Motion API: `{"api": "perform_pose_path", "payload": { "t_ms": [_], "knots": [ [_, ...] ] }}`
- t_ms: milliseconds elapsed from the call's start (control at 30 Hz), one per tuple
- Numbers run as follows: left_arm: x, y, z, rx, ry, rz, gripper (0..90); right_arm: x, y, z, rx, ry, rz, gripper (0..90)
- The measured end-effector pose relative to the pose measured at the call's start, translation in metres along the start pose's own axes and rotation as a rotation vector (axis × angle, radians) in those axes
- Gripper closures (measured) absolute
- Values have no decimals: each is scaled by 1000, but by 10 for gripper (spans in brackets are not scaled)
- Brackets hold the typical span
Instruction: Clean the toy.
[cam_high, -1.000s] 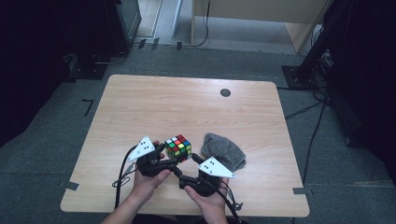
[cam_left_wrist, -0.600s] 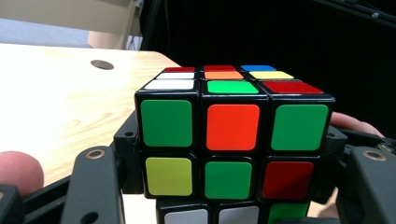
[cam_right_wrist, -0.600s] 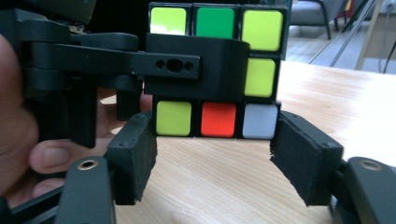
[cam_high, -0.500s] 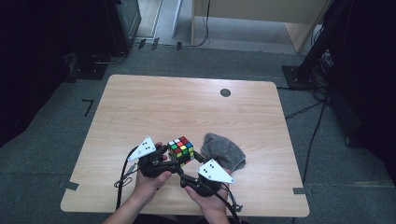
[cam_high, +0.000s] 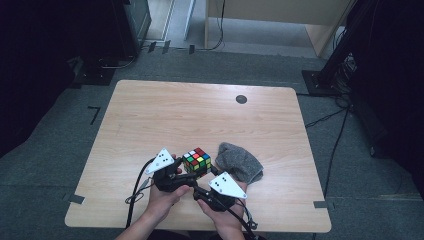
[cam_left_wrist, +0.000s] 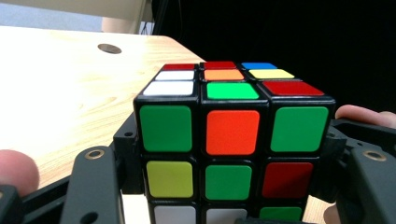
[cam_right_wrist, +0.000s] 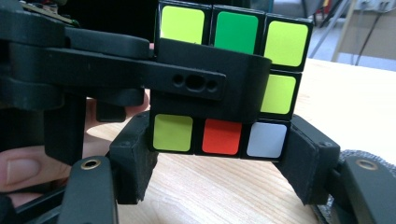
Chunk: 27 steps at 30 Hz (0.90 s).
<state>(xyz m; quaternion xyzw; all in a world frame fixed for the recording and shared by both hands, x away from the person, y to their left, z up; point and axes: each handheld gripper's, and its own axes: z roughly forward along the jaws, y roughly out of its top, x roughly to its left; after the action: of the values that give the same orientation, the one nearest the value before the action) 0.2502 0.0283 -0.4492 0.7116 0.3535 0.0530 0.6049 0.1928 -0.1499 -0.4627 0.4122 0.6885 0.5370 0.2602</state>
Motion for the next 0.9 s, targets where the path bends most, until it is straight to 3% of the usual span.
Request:
{"api": "perform_pose_path", "payload": {
  "t_ms": [100,233,367,433,567,733,833,900],
  "knots": [
    [5,3,-4,-23,-10,-6,268,-2,0,0,13,15,2,341],
    [14,15,-18,-81,-14,-8,176,-12,-2,-1,36,2,22,342],
    [28,22,-30,-107,-14,40,163,-29,2,-4,41,-2,46,342],
    [35,20,-32,-84,-5,96,164,-40,7,-7,50,11,68,342],
    [43,8,-29,-25,35,257,165,-57,18,-13,86,43,72,342],
    [28,-4,-18,47,35,440,168,-64,26,-16,114,95,97,342],
    [19,-10,-12,86,58,528,170,-62,30,-16,136,134,111,342],
    [14,-13,-9,97,77,565,170,-59,31,-16,153,164,129,342]
  ]
}}
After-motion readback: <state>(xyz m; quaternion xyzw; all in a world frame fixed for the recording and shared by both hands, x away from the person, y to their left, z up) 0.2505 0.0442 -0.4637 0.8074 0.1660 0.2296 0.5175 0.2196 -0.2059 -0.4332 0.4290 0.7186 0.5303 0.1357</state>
